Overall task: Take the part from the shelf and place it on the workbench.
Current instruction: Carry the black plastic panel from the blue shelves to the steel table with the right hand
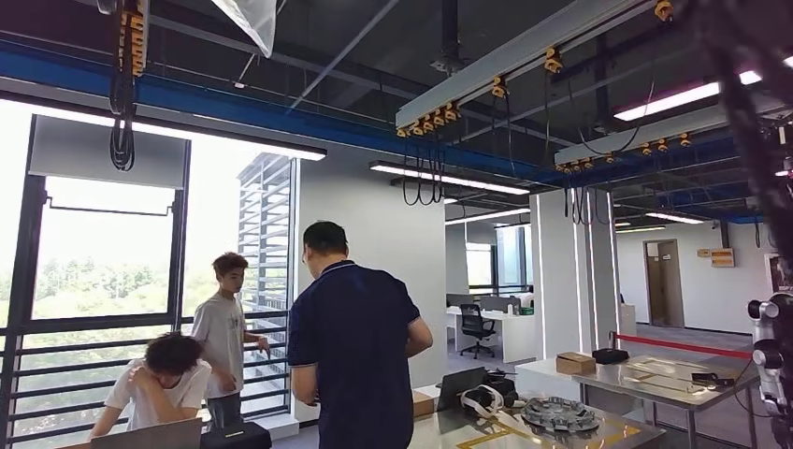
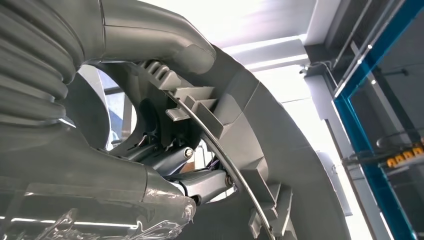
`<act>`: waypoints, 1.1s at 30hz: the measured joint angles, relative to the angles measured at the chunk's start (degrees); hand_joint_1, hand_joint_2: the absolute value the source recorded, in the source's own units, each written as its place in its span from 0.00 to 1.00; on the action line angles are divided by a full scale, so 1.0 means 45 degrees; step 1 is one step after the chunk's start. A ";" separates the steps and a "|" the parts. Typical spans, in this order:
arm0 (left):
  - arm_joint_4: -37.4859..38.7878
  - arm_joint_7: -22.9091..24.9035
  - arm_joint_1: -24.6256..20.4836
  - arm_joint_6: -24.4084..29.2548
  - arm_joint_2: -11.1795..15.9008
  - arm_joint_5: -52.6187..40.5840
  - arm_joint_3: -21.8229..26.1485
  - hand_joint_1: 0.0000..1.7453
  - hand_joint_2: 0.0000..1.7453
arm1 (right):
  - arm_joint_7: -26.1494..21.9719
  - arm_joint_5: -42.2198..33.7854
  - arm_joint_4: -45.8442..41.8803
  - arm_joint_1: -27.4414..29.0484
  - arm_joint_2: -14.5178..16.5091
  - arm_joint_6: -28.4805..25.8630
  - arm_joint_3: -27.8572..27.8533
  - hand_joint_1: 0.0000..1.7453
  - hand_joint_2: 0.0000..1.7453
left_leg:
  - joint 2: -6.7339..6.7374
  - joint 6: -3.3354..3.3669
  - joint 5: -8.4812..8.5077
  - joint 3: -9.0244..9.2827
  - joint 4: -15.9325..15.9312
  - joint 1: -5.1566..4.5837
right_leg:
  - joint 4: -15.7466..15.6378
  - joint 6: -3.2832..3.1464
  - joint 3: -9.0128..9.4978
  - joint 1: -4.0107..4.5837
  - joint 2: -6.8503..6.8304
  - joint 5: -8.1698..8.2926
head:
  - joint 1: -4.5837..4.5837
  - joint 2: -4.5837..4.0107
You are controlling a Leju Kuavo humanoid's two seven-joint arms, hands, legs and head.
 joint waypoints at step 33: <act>0.0144 0.0004 -0.0099 -0.0001 -0.0080 0.0099 -0.0081 0.00 1.00 | -0.0004 -0.0089 0.0109 0.0010 0.0009 -0.0002 -0.0073 1.00 1.00 | 0.0131 0.0768 -0.0173 -0.0339 0.0424 -0.0763 | 0.0087 -0.0719 0.0013 0.0462 -0.0052 -0.0275 | 0.0068 -0.0001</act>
